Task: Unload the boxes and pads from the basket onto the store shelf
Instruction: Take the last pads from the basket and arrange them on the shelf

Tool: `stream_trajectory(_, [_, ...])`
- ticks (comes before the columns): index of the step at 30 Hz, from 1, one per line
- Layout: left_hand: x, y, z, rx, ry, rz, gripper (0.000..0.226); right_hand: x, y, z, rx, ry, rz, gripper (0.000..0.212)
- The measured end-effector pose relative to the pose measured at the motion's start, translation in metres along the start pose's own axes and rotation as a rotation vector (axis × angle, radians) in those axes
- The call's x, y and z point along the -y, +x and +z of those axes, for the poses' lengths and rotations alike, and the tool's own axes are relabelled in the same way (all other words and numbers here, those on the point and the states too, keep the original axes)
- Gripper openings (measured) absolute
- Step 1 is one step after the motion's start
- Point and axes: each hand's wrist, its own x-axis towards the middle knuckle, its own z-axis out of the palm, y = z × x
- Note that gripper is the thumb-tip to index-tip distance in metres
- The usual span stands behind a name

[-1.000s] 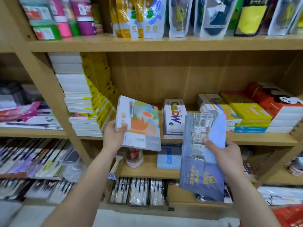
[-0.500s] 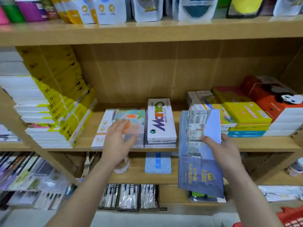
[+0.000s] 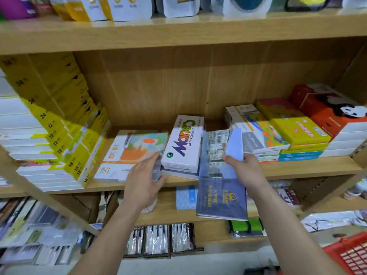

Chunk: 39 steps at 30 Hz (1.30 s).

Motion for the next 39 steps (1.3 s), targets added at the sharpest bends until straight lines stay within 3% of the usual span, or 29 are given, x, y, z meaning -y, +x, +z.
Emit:
stream_trajectory(5, [0.011,-0.004,-0.003,0.014,-0.033,-0.021,0.077,0.022,0.027,0.015,-0.017,-0.004,0.020,0.025])
stream_trajectory(9, [0.008,-0.003,0.000,0.012,-0.059,-0.040,0.080,0.044,0.047,0.029,-0.060,-0.047,-0.003,0.047])
stream_trajectory(12, [0.007,-0.005,0.003,-0.005,-0.036,-0.034,0.081,0.042,0.059,0.034,-0.025,-0.155,0.029,0.049])
stream_trajectory(17, [0.010,-0.007,0.005,0.008,-0.011,-0.036,0.088,0.028,0.050,0.034,0.003,-0.325,-0.036,0.036])
stream_trajectory(19, [0.010,-0.007,0.005,0.010,-0.012,-0.036,0.086,0.025,0.032,0.031,0.018,-0.460,-0.129,0.048])
stream_trajectory(22, [0.010,-0.007,0.005,0.014,-0.015,-0.040,0.084,0.012,-0.020,0.025,0.022,-0.474,-0.293,0.072])
stream_trajectory(26, [0.011,-0.008,0.006,0.004,-0.015,-0.043,0.083,-0.021,-0.059,0.024,0.120,-0.839,-0.447,0.096])
stream_trajectory(30, [0.013,-0.006,0.007,0.004,-0.023,-0.041,0.080,-0.024,-0.036,0.022,0.061,-0.874,-0.600,0.089])
stream_trajectory(33, [0.013,-0.006,0.007,-0.008,-0.025,-0.040,0.078,-0.019,-0.009,0.018,0.158,-0.902,-0.486,0.098])
stream_trajectory(39, [0.008,-0.002,0.001,0.033,-0.086,-0.057,0.076,-0.006,0.027,0.022,0.138,-0.949,-0.453,0.082])
